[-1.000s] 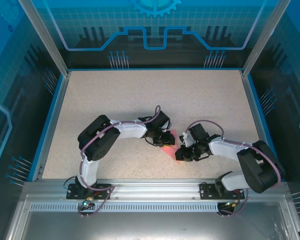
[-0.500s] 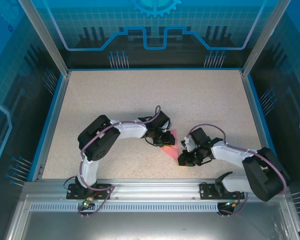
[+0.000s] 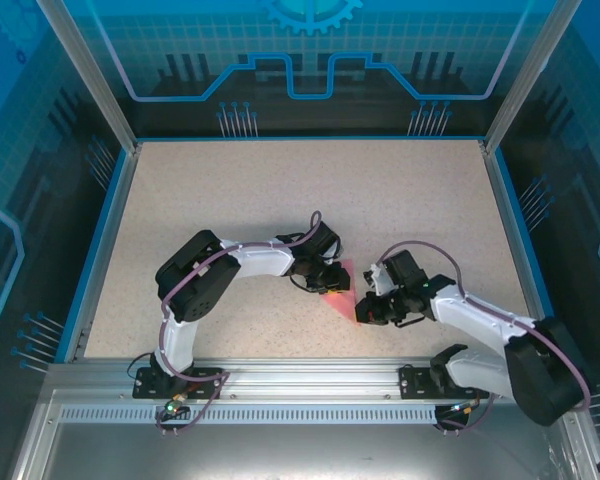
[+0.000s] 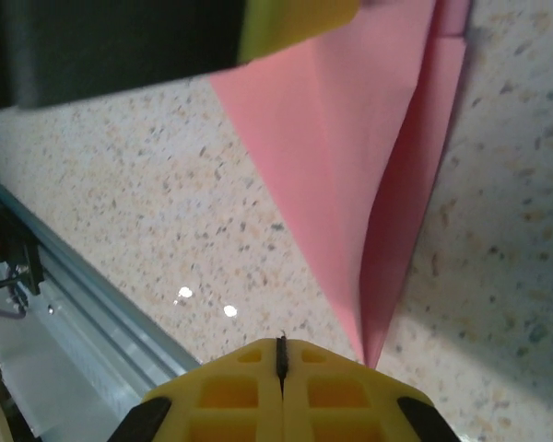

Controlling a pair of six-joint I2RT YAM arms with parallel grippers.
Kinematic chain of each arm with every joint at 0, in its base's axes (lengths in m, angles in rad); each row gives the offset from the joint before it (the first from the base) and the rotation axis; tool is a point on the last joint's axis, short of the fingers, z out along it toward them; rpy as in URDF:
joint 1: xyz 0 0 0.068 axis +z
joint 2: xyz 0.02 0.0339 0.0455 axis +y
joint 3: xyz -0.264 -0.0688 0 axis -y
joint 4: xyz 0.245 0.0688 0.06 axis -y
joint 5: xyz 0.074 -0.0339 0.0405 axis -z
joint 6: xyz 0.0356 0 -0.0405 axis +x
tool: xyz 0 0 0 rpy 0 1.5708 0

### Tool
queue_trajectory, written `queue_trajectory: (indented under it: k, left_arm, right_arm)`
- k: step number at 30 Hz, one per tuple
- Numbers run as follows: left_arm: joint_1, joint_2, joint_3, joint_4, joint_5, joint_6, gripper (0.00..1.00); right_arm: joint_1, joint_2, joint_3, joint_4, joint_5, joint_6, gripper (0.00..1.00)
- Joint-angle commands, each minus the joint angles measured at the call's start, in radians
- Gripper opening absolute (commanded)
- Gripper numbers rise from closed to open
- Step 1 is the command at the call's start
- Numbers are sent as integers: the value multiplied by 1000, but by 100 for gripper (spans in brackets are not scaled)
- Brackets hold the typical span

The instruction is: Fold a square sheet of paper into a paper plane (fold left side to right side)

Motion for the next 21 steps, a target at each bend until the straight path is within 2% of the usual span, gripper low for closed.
queue_trajectory:
  k: [1, 7, 14, 21]
  left_arm:
    - [-2, 26, -23, -92, -58, 19, 26]
    - [-2, 23, -24, -86, -55, 18, 26]
    - [-2, 18, -16, -89, -57, 33, 26]
    - [56, 33, 13, -96, -73, 98, 29]
  right_arm:
    - [-2, 76, 48, 77, 30, 28, 3]
    - [-5, 185, 60, 105, 98, 29, 1]
    - [-6, 255, 39, 55, 163, 9, 0]
    - [-4, 261, 4, -18, 201, -25, 0]
